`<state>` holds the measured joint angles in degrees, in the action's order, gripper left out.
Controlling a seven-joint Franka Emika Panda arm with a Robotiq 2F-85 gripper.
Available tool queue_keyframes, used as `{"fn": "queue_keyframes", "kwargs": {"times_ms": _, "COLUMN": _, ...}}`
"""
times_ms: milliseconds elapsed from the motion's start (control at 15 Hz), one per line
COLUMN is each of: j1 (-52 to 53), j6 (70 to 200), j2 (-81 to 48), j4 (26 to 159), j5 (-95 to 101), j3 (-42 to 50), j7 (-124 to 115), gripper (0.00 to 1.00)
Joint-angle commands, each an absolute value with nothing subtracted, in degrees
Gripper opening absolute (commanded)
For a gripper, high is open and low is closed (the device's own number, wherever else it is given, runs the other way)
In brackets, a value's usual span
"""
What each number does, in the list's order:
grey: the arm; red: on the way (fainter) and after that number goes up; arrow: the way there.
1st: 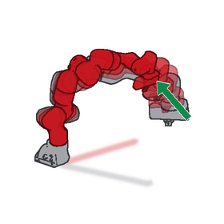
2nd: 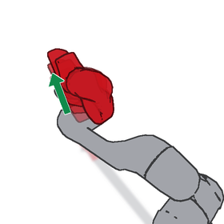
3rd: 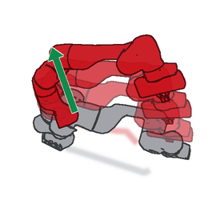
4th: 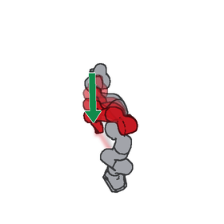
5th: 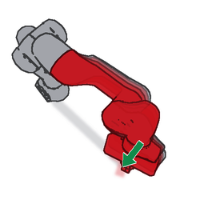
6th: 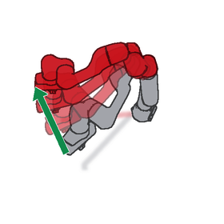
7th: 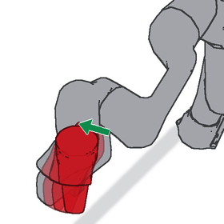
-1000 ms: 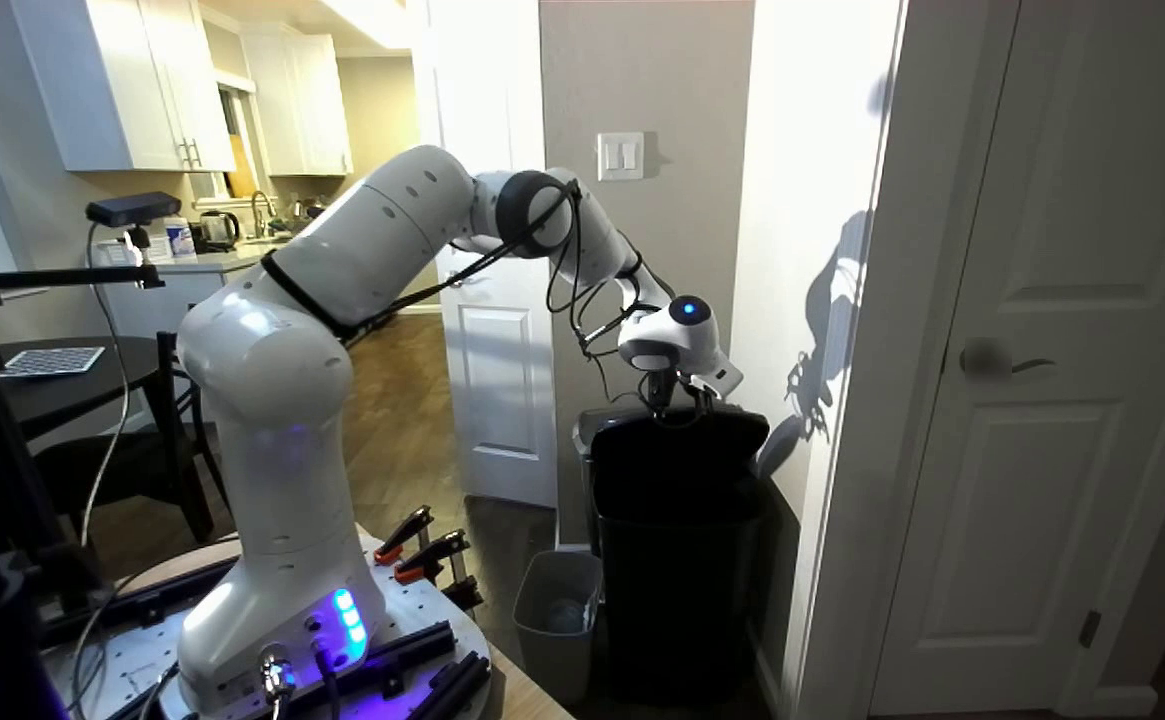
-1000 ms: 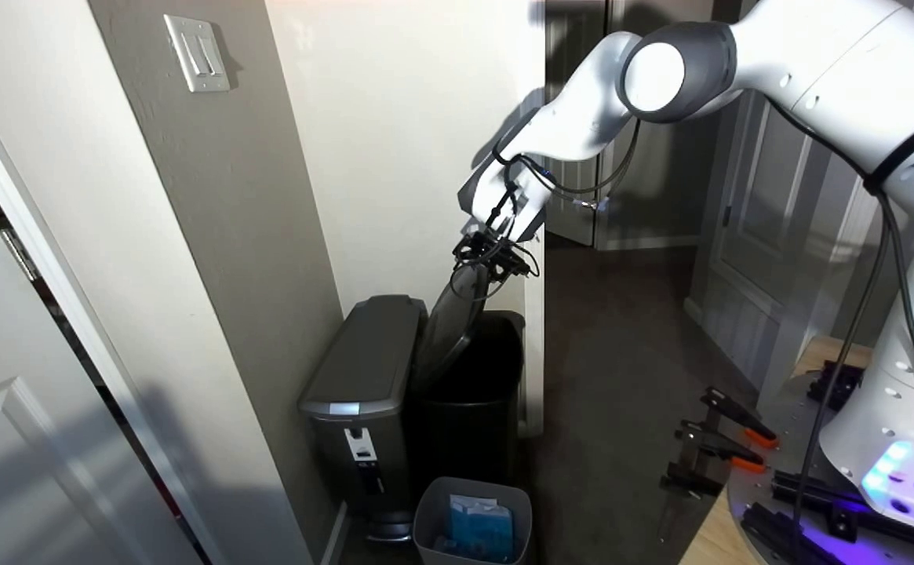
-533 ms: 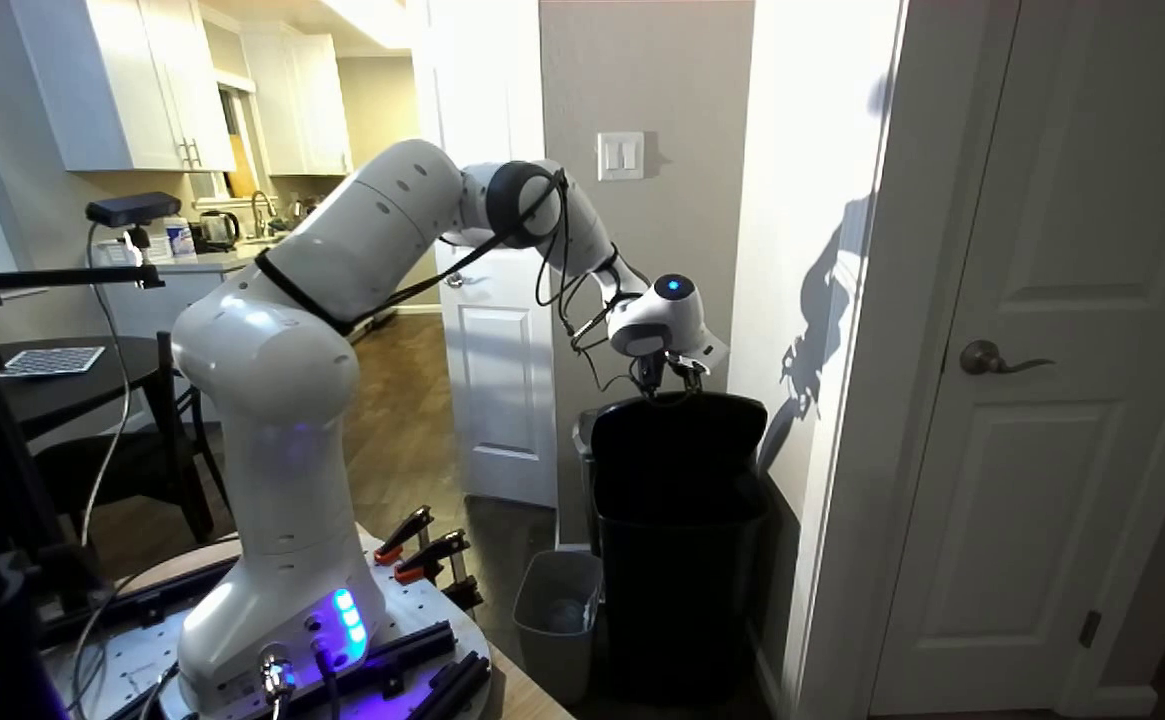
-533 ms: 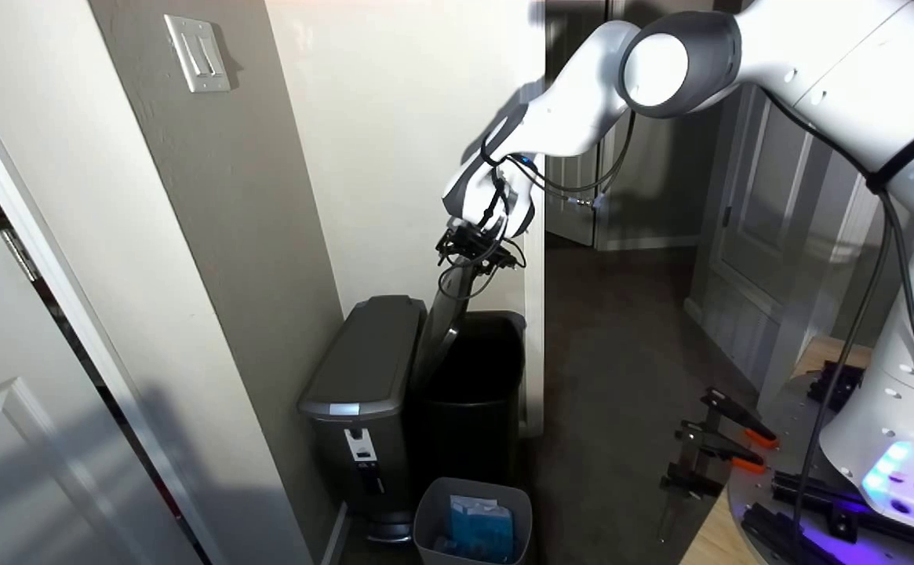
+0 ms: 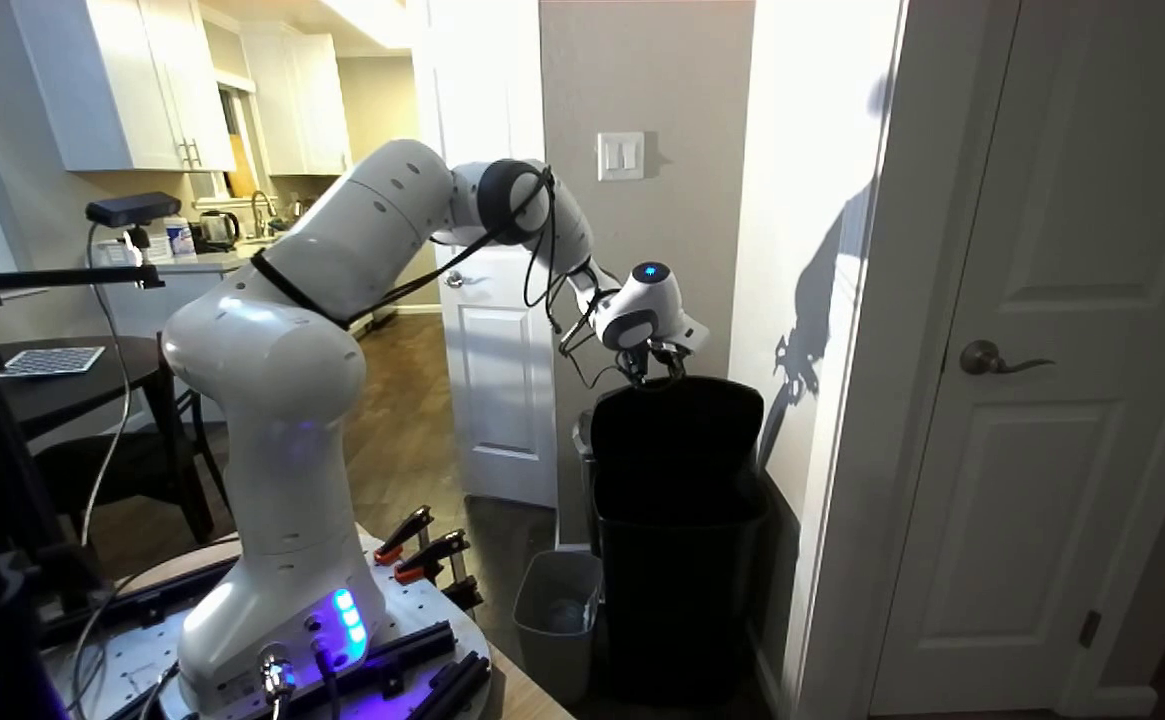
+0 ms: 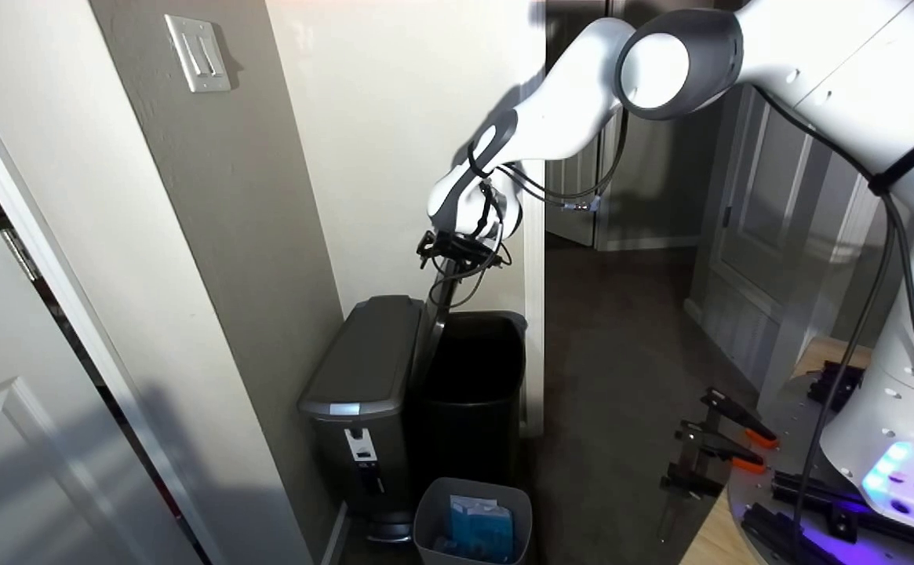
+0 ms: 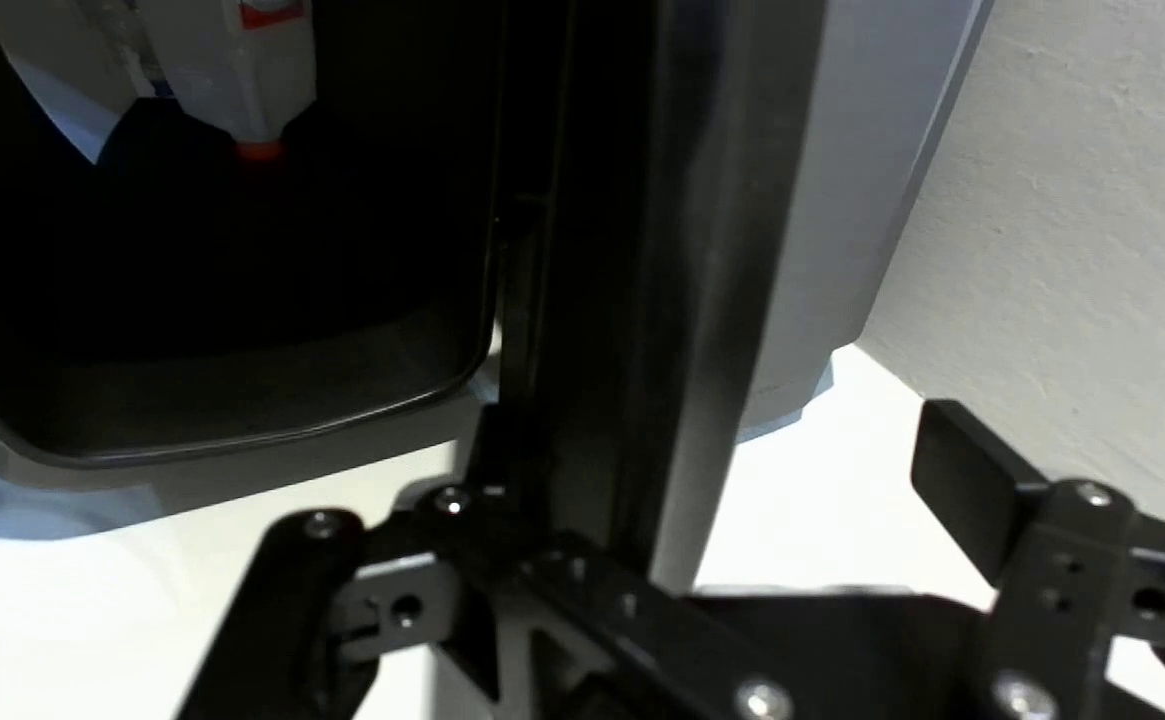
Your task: Open the black bin.
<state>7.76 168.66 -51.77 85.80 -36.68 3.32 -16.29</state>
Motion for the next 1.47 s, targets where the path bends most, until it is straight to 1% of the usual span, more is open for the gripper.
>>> {"fn": "queue_keyframes", "kwargs": {"times_ms": 0, "j1": 10.6, "j6": 171.2, "j2": -49.8, "j4": 88.1, "j5": -30.3, "j3": 5.2, "j7": -21.9, "gripper": 1.00}}
{"fn": "queue_keyframes", "kwargs": {"times_ms": 267, "j1": 12.4, "j6": 172.5, "j2": -49.6, "j4": 87.9, "j5": -25.1, "j3": 5.9, "j7": -24.9, "gripper": 1.00}}
{"fn": "queue_keyframes", "kwargs": {"times_ms": 533, "j1": 11.6, "j6": 175.0, "j2": -49.4, "j4": 88.0, "j5": -21.8, "j3": 3.4, "j7": -21.7, "gripper": 1.00}}
{"fn": "queue_keyframes", "kwargs": {"times_ms": 800, "j1": 6.2, "j6": 178.3, "j2": -48.6, "j4": 88.7, "j5": -20.9, "j3": -6.3, "j7": -15.7, "gripper": 1.00}}
{"fn": "queue_keyframes", "kwargs": {"times_ms": 1133, "j1": -4.9, "j6": 180.3, "j2": -49.2, "j4": 89.5, "j5": -22.2, "j3": -22.5, "j7": -5.3, "gripper": 1.00}}
{"fn": "queue_keyframes", "kwargs": {"times_ms": 1400, "j1": -11.4, "j6": 180.1, "j2": -50.0, "j4": 90.6, "j5": -22.2, "j3": -30.1, "j7": -1.2, "gripper": 1.00}}
